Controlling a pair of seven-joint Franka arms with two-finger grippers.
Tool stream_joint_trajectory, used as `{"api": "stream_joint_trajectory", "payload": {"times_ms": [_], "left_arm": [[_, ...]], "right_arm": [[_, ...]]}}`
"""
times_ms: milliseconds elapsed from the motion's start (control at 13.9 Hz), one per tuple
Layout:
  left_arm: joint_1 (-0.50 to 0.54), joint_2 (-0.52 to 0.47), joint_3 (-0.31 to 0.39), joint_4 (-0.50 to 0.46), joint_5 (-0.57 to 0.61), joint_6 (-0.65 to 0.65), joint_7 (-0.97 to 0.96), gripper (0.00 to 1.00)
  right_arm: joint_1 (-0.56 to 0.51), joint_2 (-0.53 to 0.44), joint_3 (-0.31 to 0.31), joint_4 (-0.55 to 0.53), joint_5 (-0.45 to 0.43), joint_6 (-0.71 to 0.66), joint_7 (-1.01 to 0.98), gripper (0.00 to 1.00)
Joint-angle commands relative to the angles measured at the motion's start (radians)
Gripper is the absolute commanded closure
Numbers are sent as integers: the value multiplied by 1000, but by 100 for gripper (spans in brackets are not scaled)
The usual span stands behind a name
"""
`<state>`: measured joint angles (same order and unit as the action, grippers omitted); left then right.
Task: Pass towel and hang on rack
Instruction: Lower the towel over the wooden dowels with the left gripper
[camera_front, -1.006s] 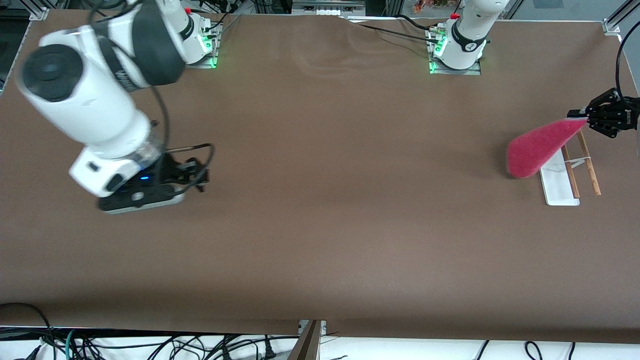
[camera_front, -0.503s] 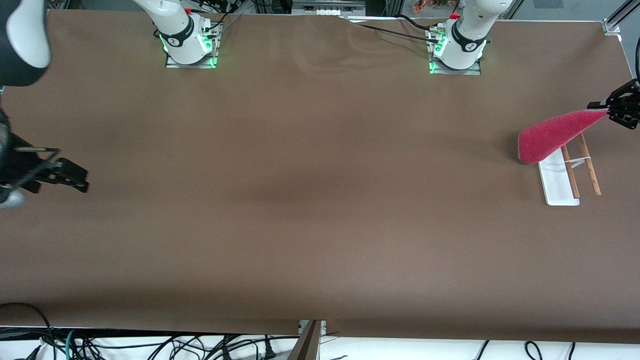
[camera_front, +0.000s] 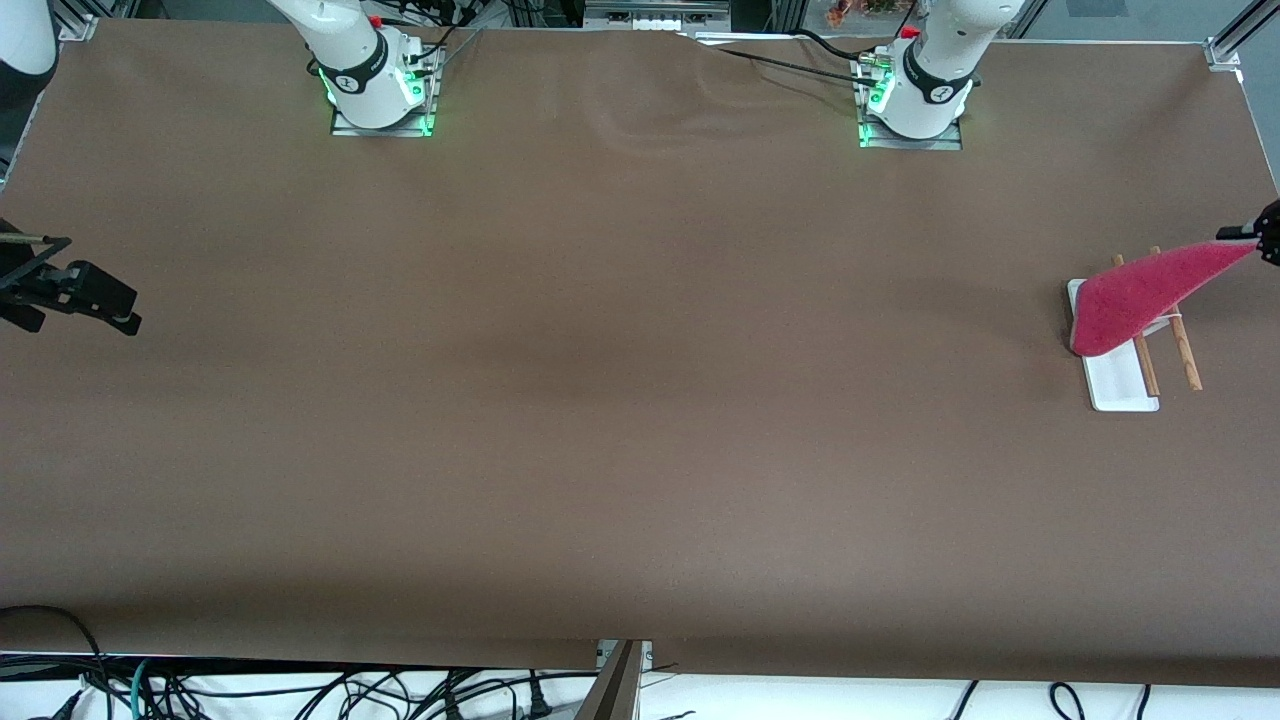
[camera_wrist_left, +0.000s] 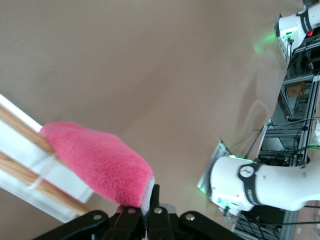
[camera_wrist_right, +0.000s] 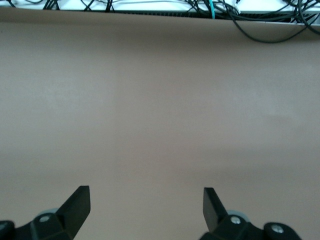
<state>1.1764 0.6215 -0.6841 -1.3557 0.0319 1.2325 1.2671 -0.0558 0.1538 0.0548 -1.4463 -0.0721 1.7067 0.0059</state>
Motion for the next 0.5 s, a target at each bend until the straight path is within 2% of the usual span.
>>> {"api": "stream_joint_trajectory", "payload": {"times_ms": [0,216,431], "left_arm": [[-37,98,-5,139,63,-28,59,100],[-41,98,78,144,65,-15,162,100],[-47,101,147,142,112,57,294,100]], "right_arm": [[-16,-98,8,-114,8,22,-1,0],[-12,-119,11,-132,8,-86,-12,0],[-10,-114,20,-132,14,-156,-14,0]]}}
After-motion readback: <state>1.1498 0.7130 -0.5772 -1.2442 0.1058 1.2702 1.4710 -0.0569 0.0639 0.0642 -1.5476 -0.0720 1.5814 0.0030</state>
